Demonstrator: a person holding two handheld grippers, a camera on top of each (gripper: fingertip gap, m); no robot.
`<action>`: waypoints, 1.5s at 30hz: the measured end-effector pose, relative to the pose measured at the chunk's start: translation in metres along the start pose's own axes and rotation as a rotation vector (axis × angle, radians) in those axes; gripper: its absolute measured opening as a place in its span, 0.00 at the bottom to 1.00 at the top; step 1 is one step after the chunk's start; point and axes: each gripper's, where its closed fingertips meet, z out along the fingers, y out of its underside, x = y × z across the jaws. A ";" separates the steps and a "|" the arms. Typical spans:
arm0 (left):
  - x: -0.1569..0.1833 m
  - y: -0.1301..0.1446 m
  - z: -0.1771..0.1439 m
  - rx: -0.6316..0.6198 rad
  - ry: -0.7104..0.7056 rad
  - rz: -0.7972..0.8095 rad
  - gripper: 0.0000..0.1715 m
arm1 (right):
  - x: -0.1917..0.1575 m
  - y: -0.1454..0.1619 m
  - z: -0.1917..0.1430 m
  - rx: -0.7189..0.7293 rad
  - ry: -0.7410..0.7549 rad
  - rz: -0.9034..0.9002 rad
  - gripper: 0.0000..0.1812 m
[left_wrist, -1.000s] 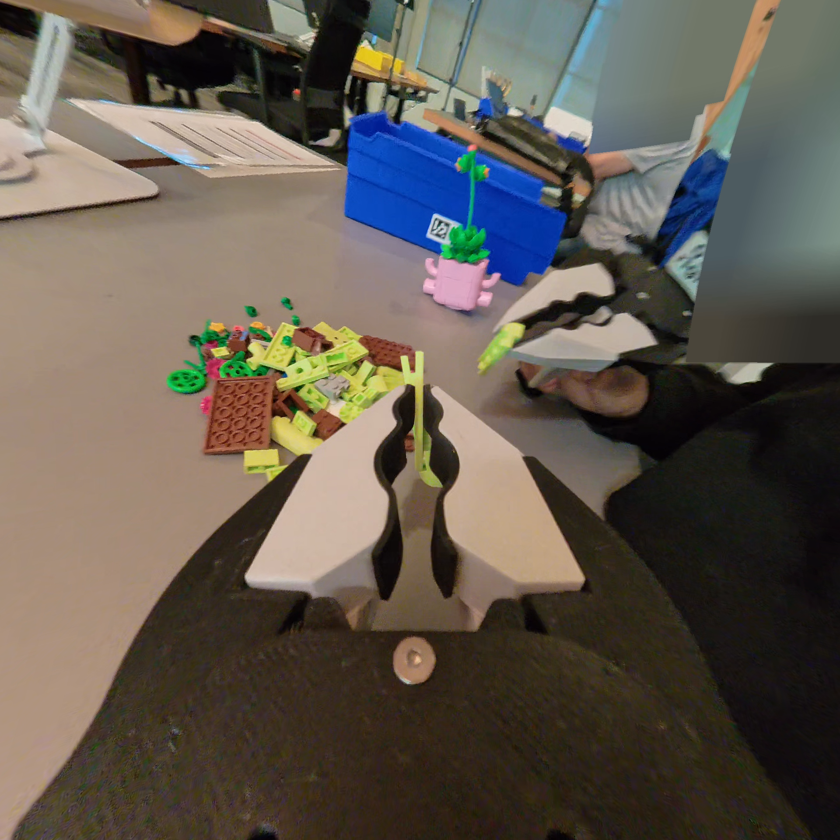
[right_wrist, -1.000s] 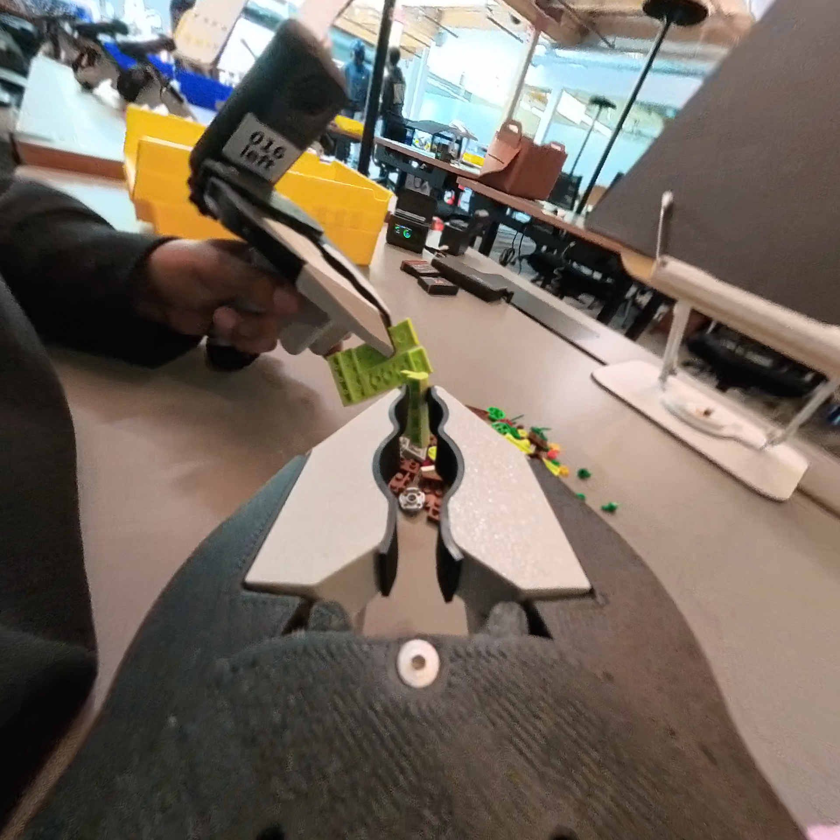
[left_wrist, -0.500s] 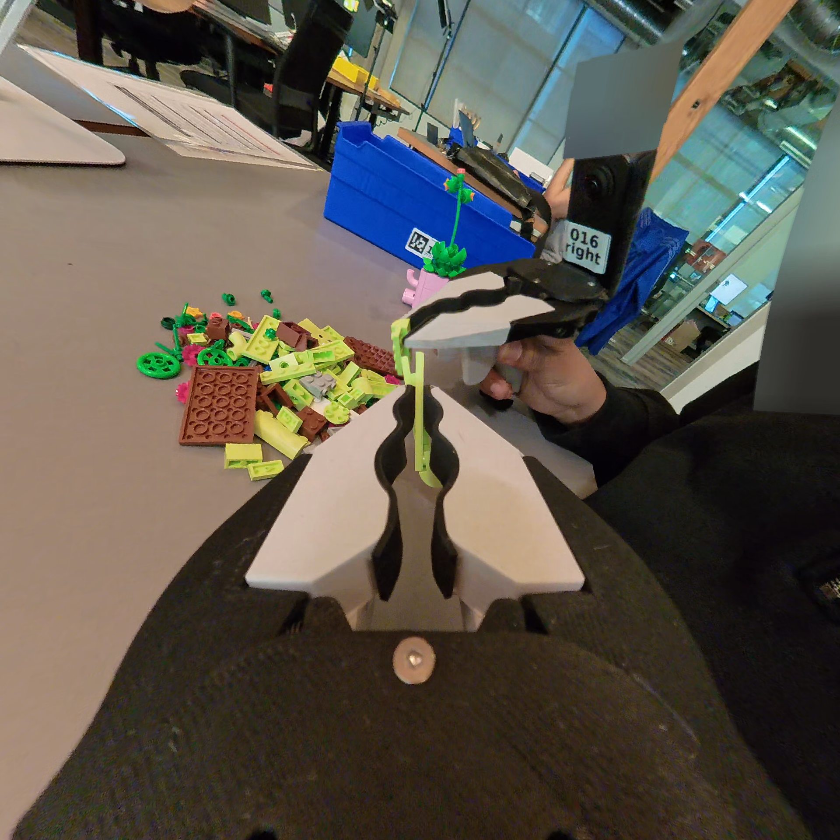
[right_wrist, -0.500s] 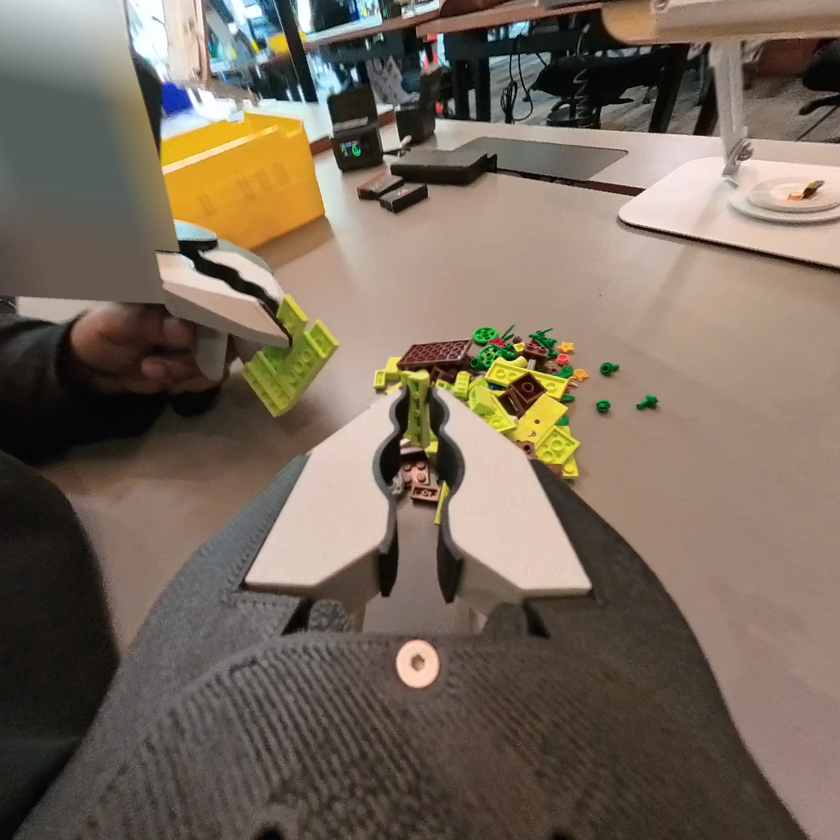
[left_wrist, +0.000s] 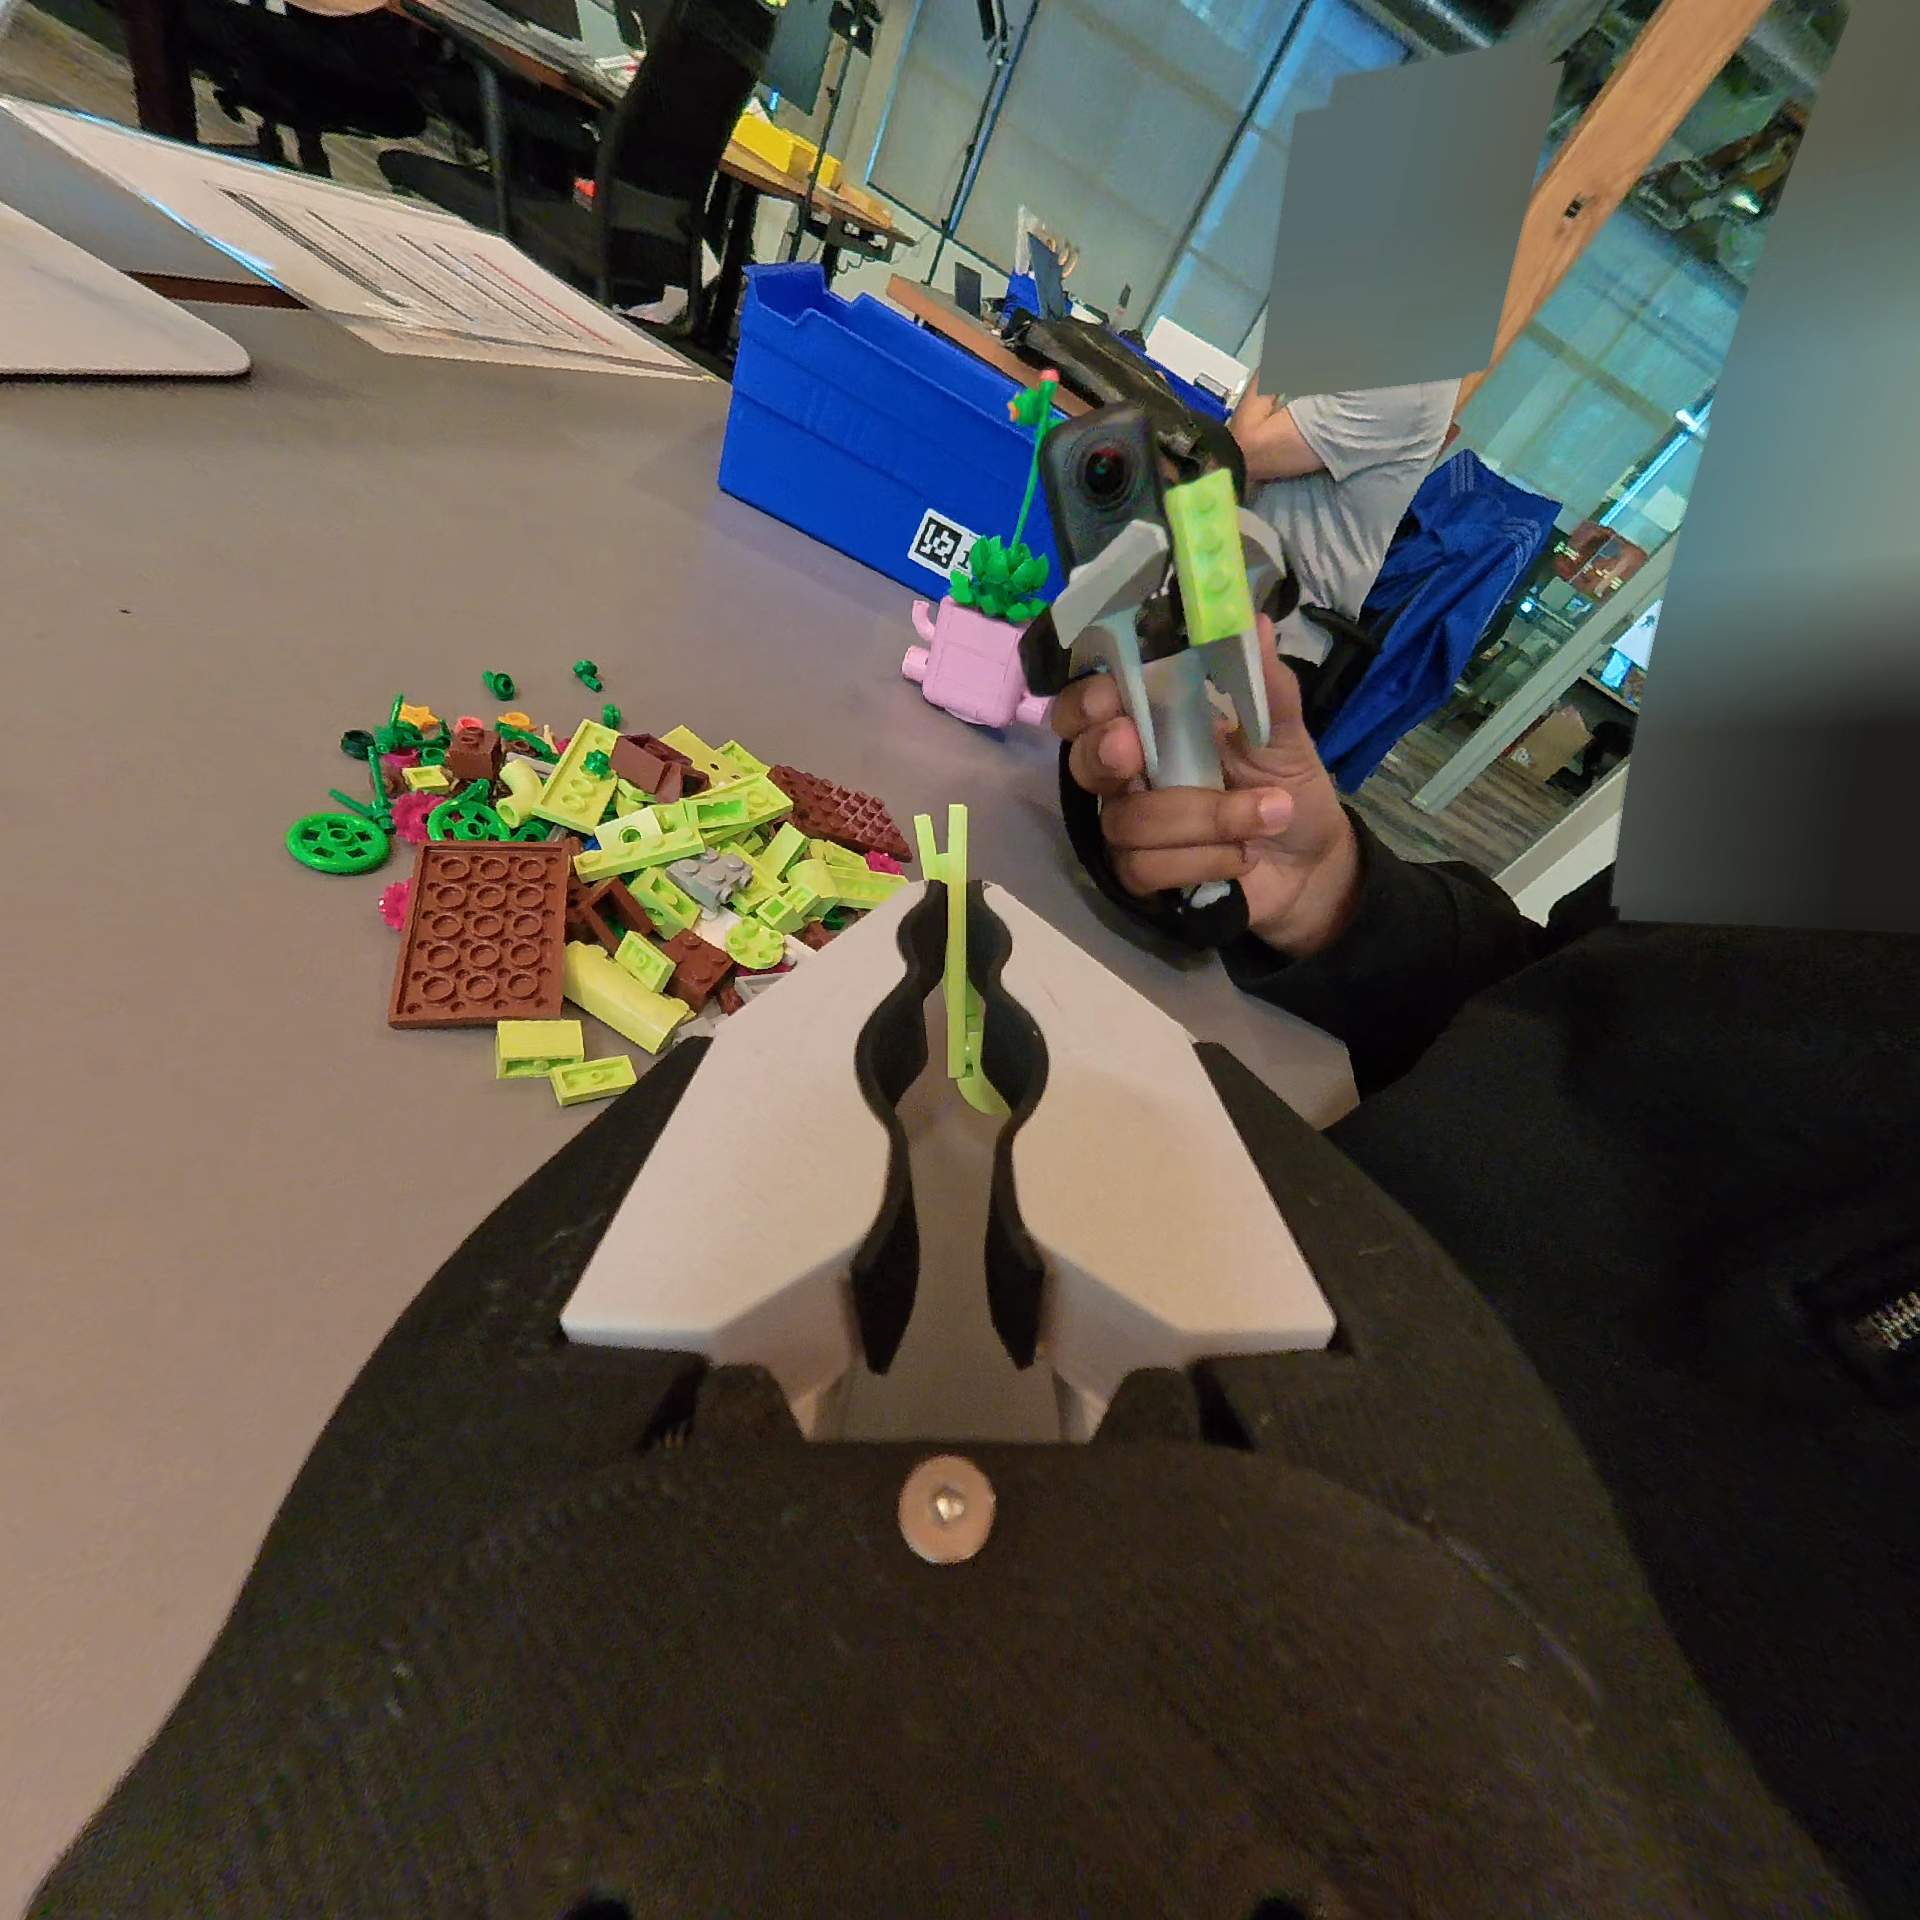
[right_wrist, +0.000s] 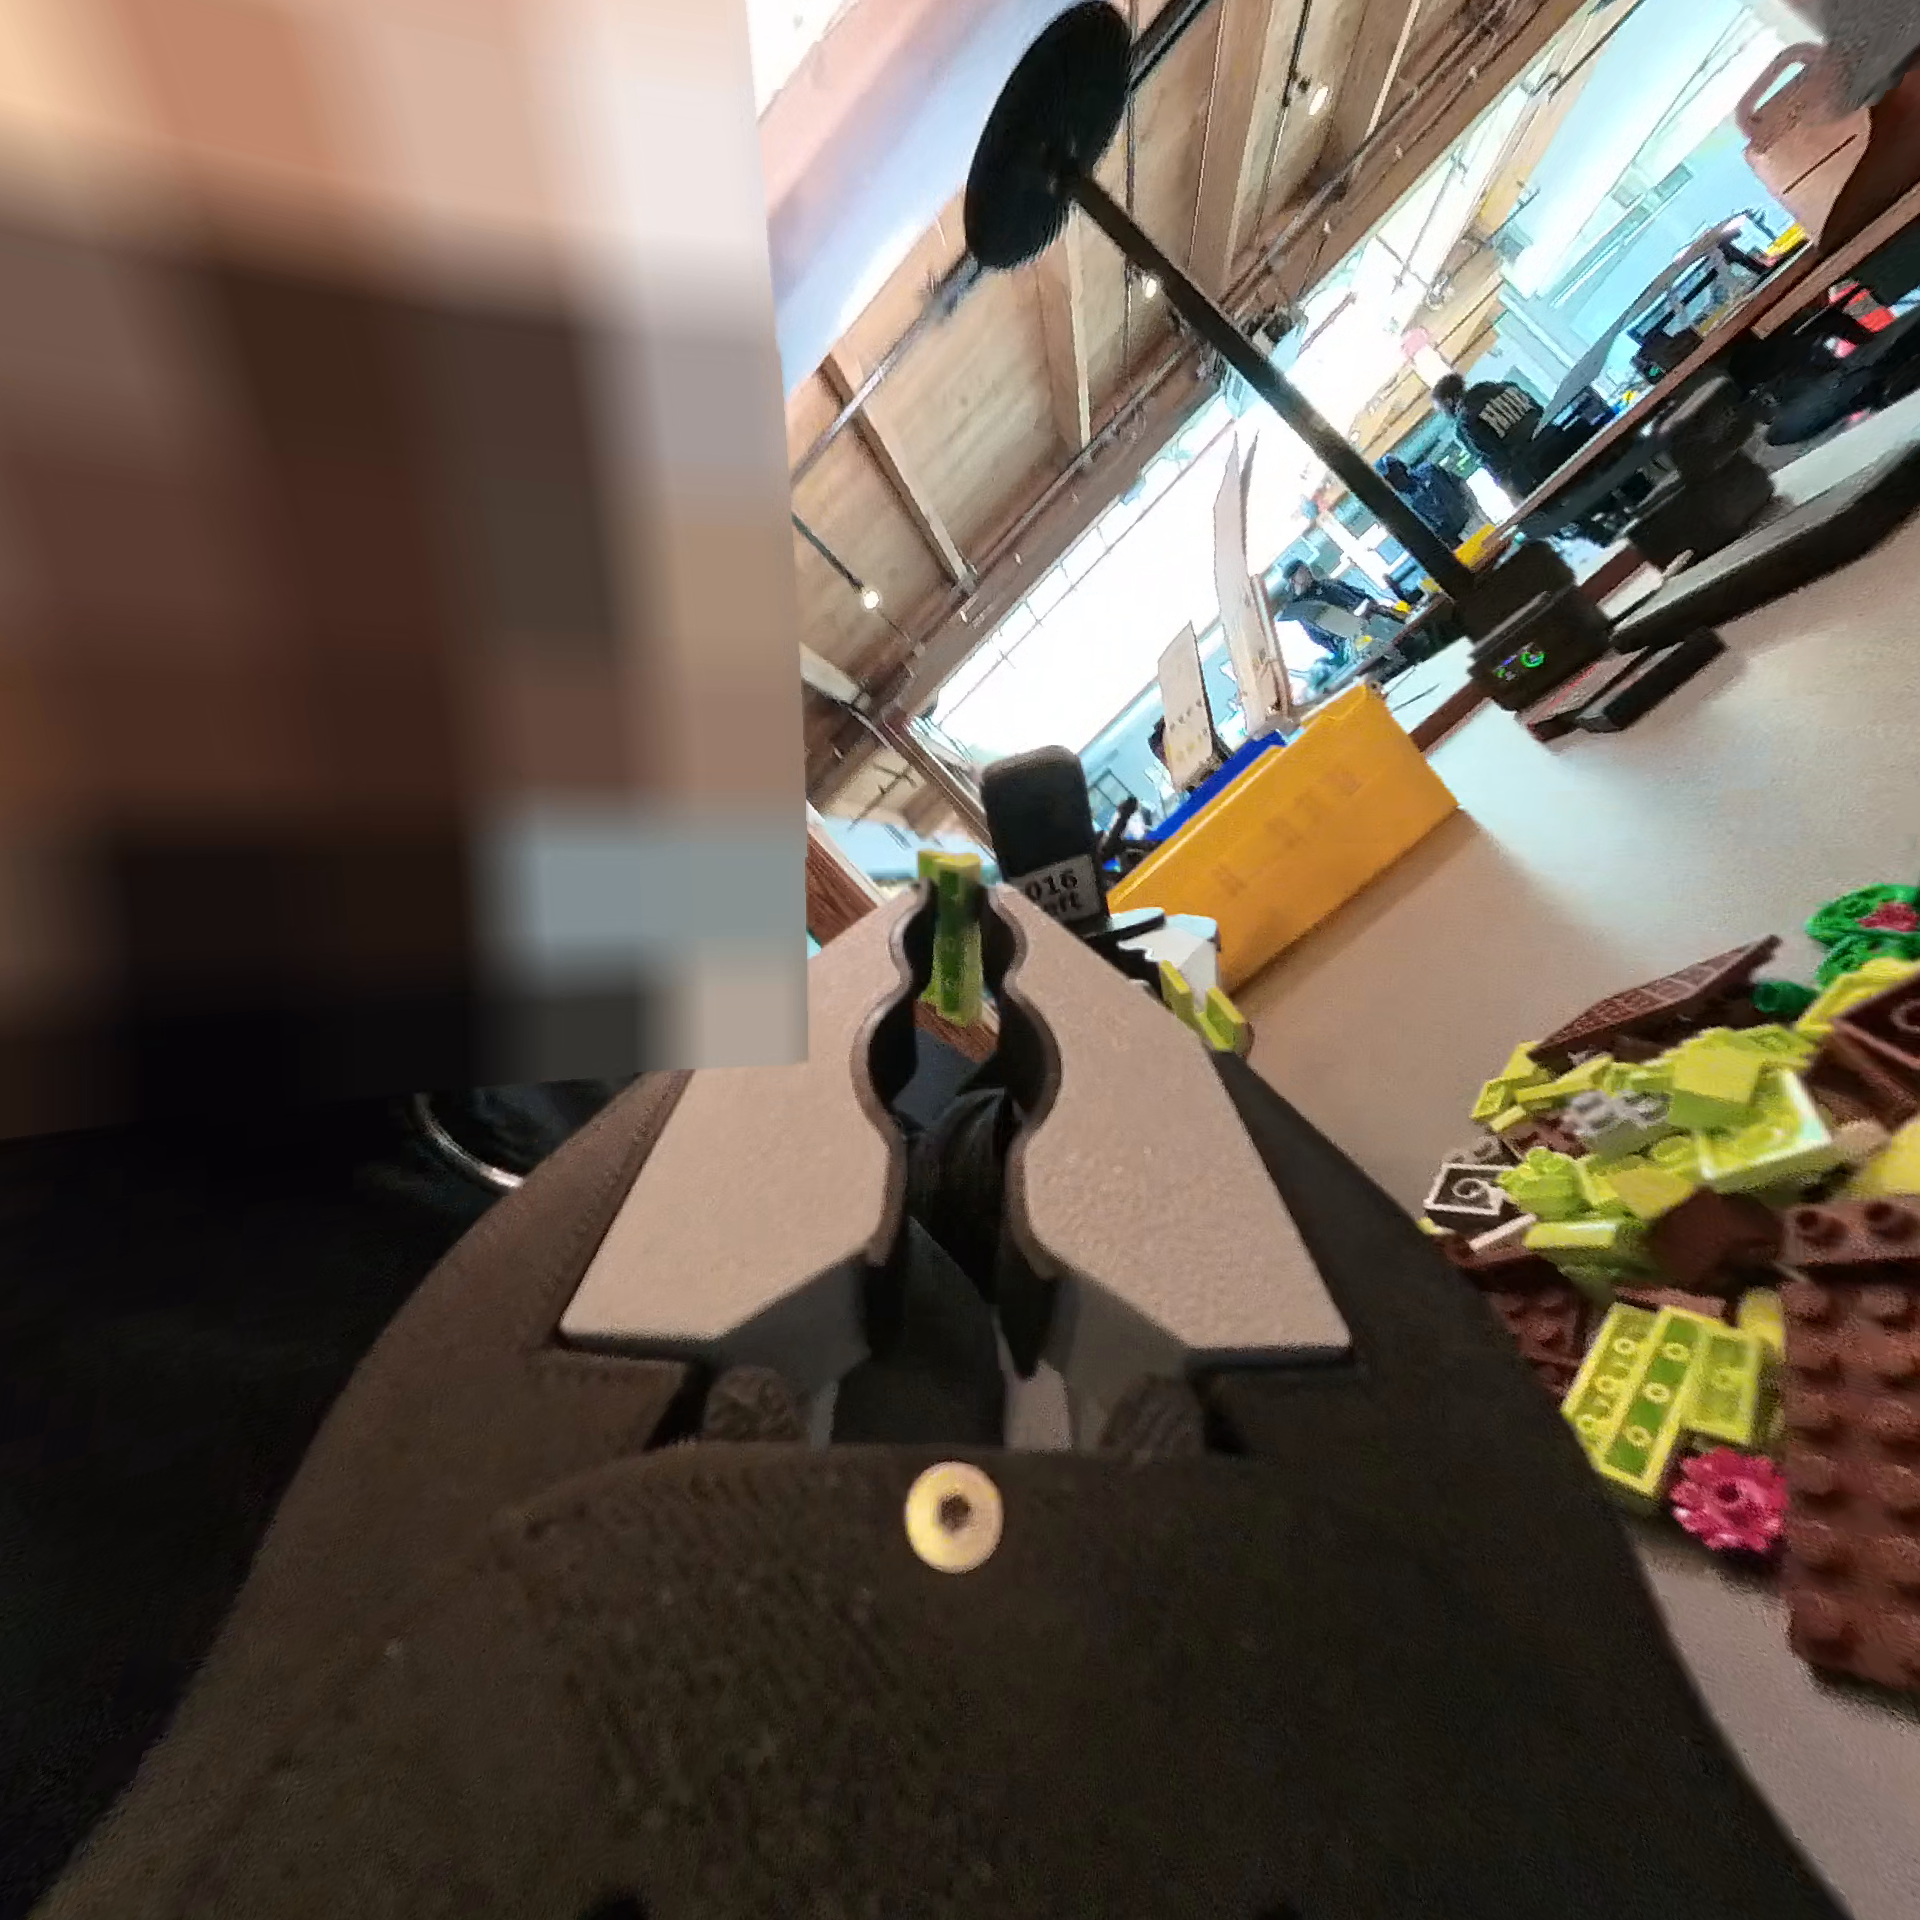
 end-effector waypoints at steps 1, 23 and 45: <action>0.000 0.000 0.000 -0.002 0.000 0.003 0.00 | -0.001 0.003 0.003 -0.021 0.005 -0.022 0.03; -0.015 -0.012 -0.015 0.067 -0.012 -0.093 0.00 | 0.109 0.024 -0.043 -0.681 1.123 -1.098 0.19; 0.026 -0.022 -0.013 0.167 0.320 -0.230 0.00 | 0.028 0.056 0.037 -0.285 0.350 -0.442 0.17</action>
